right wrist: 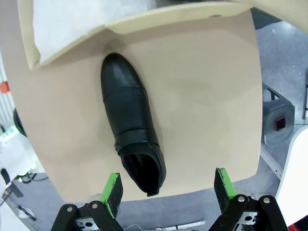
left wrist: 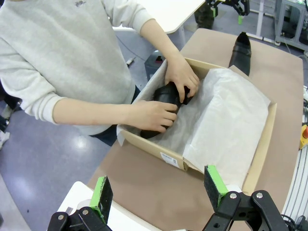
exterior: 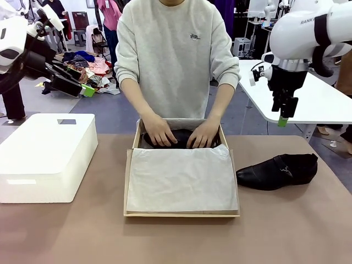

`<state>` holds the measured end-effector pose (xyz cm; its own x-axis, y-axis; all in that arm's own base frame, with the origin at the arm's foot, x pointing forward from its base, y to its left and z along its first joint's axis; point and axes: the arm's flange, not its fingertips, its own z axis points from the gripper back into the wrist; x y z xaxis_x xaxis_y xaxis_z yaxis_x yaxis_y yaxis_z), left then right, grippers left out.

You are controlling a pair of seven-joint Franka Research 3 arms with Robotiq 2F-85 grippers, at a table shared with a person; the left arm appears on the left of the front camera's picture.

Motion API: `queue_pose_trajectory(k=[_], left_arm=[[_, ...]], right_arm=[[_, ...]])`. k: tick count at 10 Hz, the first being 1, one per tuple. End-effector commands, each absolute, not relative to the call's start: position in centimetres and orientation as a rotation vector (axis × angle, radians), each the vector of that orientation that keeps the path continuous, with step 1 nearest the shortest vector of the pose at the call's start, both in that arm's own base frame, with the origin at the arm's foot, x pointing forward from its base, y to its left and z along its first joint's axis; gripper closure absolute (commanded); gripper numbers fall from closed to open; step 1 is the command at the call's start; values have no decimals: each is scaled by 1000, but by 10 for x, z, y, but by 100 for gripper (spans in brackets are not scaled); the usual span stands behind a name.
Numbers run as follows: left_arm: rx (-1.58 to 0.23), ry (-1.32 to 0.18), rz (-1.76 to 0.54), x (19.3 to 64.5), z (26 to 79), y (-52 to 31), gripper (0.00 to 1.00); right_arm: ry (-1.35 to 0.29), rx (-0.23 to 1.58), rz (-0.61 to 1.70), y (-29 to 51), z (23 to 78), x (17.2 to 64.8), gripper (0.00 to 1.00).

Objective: Pack the shoes into the box.
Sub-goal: Place the other shoe of the Shoes into the Shoes Box.

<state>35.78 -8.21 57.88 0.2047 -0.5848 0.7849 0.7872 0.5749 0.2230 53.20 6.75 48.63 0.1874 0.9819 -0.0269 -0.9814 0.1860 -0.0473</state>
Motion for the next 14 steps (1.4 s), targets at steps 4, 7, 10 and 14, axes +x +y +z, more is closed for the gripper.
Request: queue_pose_trajectory(k=[4, 7, 10, 14], left_arm=[[-256, -968, -970, 358, 579, -82, 0], [-256, -968, -970, 358, 579, -82, 0], [-256, -968, -970, 358, 579, -82, 0], [-256, -968, -970, 358, 579, -82, 0]], right_arm=[[-18, -79, 1427, 21, 445, 512, 0], [-49, -80, 1423, 5, 426, 503, 0], [-60, -71, 1412, -1, 405, 497, 0], [-55, -63, 1434, -7, 385, 506, 0]])
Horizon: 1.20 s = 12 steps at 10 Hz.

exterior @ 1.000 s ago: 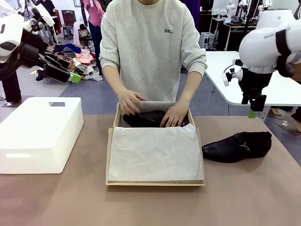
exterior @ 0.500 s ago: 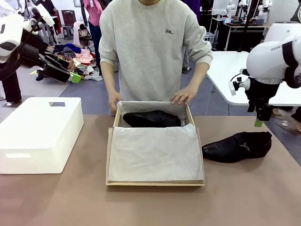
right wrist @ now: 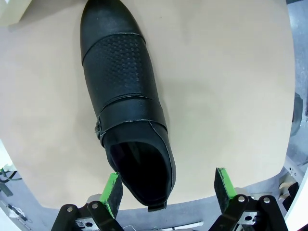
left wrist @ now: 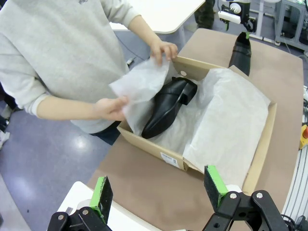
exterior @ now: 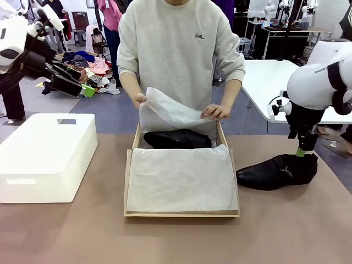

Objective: Pack the shoes into the box.
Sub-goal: Place the other shoe of the Shoes into the Shoes Box.

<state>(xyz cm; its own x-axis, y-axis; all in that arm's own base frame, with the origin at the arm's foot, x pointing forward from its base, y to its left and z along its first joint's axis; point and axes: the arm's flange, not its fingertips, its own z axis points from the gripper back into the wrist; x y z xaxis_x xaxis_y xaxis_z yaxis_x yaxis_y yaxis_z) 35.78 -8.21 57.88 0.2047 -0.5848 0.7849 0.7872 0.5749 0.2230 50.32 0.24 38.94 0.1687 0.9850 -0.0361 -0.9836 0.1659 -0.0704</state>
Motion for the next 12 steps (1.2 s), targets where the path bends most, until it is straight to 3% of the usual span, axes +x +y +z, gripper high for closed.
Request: queue_pose_trajectory(k=[1, 12], left_arm=[[-256, -968, -970, 358, 579, -82, 0], [-256, -968, -970, 358, 579, -82, 0]], right_arm=[[-56, -59, 1437, -11, 380, 508, 0], [-30, 11, 1421, -26, 341, 533, 0]])
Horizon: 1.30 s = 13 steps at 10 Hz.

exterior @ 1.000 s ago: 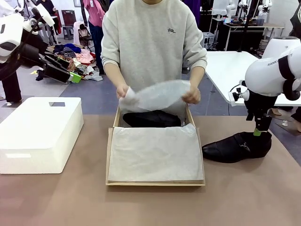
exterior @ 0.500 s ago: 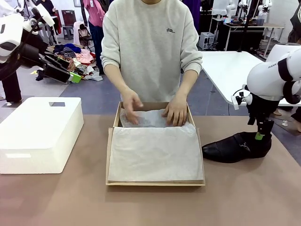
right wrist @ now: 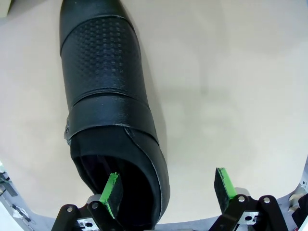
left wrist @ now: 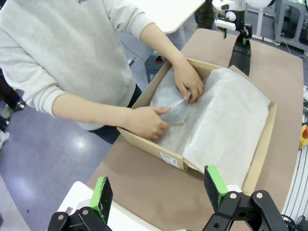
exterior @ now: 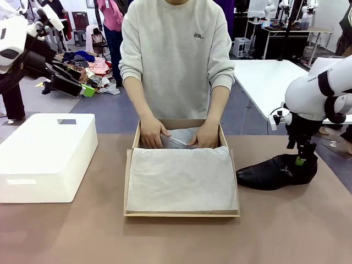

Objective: Pack the shoes into the box.
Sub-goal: Place the other shoe of the Shoes into the Shoes Box.

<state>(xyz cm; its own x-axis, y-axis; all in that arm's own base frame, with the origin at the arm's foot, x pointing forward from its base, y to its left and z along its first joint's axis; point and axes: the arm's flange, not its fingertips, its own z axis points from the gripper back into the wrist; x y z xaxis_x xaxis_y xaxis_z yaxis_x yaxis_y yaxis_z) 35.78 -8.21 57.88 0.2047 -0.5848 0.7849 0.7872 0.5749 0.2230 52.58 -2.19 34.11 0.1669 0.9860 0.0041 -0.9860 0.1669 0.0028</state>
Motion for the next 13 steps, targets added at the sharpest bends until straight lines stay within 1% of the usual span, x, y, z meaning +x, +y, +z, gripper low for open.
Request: queue_pose_trajectory(k=[1, 5, 10, 11, 13], left_arm=[[-256, -968, -970, 358, 579, -82, 0], [-256, -968, -970, 358, 579, -82, 0], [-256, -968, -970, 358, 579, -82, 0], [-256, -968, -970, 358, 579, -82, 0], [-256, -968, -970, 358, 579, -82, 0]], right_arm=[[-25, 23, 1426, -27, 336, 535, 0], [2, 99, 1429, -28, 325, 539, 0], [34, 152, 1400, -32, 328, 537, 93], [36, 160, 1396, -34, 328, 537, 100], [35, 171, 1395, -35, 329, 537, 100]])
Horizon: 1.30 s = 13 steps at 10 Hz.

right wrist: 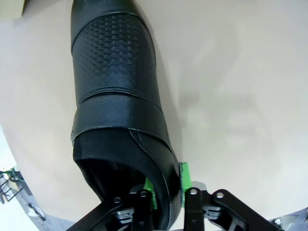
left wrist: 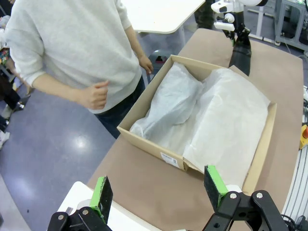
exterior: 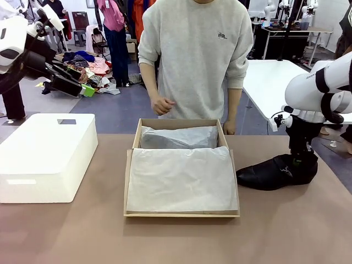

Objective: Pack the shoes into the box.
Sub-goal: Place the other shoe of the Shoes into the Shoes Box.

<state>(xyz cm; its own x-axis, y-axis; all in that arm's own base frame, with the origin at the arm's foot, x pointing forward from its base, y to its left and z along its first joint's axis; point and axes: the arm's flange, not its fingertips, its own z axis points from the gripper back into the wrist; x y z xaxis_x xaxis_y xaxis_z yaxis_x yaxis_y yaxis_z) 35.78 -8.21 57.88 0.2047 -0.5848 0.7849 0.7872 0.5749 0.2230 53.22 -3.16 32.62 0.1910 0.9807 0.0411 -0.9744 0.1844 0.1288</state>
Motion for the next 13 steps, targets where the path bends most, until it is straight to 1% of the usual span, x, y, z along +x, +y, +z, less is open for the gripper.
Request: queue_pose_trajectory(k=[1, 5, 7, 10, 12, 13], left_arm=[[-256, -968, -970, 358, 579, -82, 0], [-256, -968, -970, 358, 579, -82, 0], [-256, -968, -970, 358, 579, -82, 0], [-256, -968, -970, 358, 579, -82, 0], [-256, -968, -970, 358, 579, -82, 0], [-256, -968, -970, 358, 579, -82, 0]], right_arm=[[36, 178, 1397, -36, 329, 538, 100], [25, 215, 1363, -43, 333, 539, 100], [20, 200, 1300, -48, 350, 537, 100], [41, 204, 1145, -47, 407, 529, 100], [23, 265, 1029, -40, 445, 518, 100], [22, 263, 949, -34, 459, 514, 100]])
